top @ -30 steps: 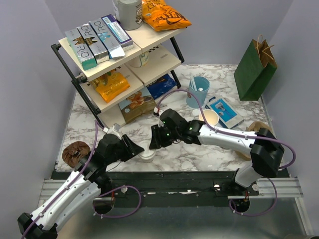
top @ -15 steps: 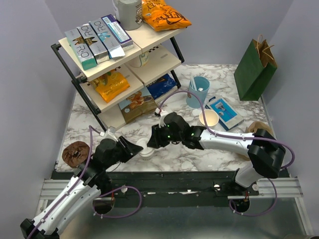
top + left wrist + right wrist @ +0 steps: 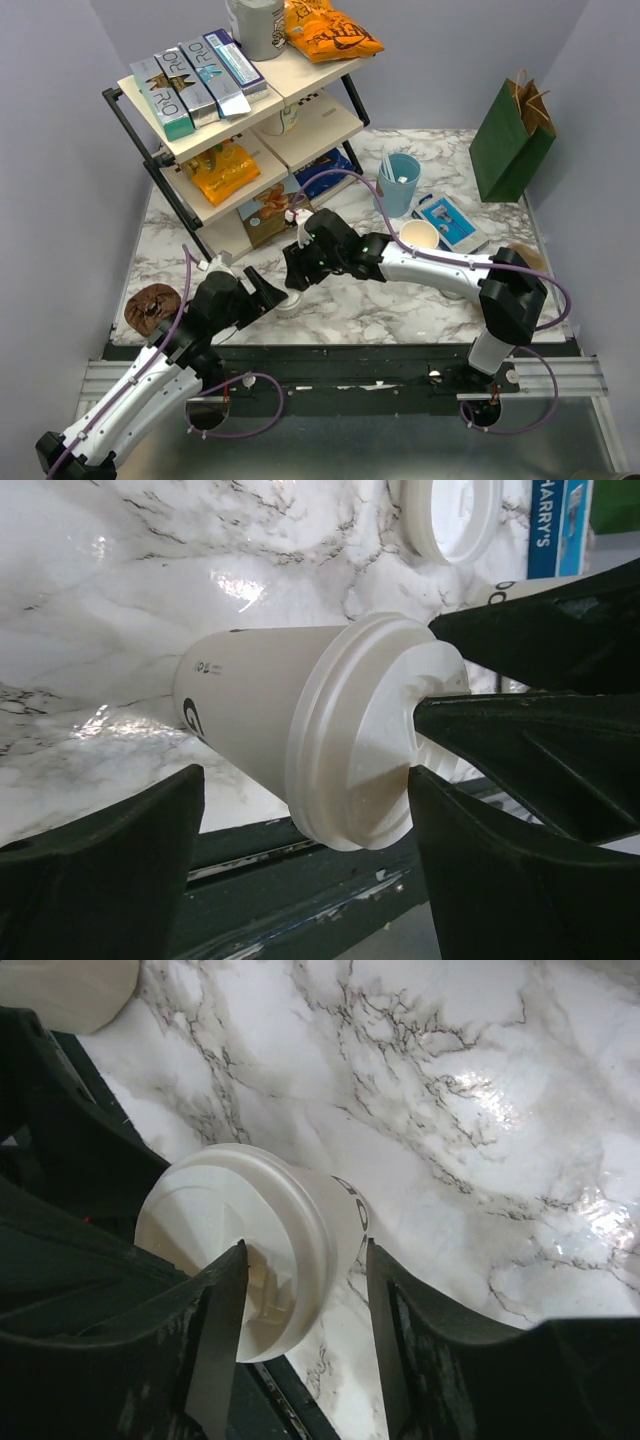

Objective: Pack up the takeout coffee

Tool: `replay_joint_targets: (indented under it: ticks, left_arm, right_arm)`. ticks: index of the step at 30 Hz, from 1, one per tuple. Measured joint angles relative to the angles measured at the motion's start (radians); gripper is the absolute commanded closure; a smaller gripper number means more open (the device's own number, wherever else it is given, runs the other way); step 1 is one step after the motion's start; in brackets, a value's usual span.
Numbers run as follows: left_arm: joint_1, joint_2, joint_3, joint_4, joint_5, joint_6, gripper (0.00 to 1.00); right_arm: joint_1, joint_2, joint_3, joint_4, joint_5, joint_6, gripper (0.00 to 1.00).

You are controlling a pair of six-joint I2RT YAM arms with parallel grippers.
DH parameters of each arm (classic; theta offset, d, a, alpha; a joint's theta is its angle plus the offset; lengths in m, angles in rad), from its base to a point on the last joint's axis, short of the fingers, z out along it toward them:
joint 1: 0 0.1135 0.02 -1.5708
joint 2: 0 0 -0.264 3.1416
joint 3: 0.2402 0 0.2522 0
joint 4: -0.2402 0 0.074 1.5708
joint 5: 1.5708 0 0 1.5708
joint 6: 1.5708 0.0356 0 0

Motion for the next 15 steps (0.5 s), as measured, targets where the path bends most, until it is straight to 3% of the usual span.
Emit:
replay_joint_targets:
  ticks: [6,15]
  left_arm:
    - [0.0,0.037,0.079,-0.042,-0.034,0.048,0.01]
    - [0.0,0.047,0.136,-0.091,-0.11,0.067,0.01]
  right_arm:
    - [0.0,0.002,0.046,-0.087,0.036,0.013,0.24]
    - [0.0,-0.016,0.086,-0.124,0.04,0.087,0.23]
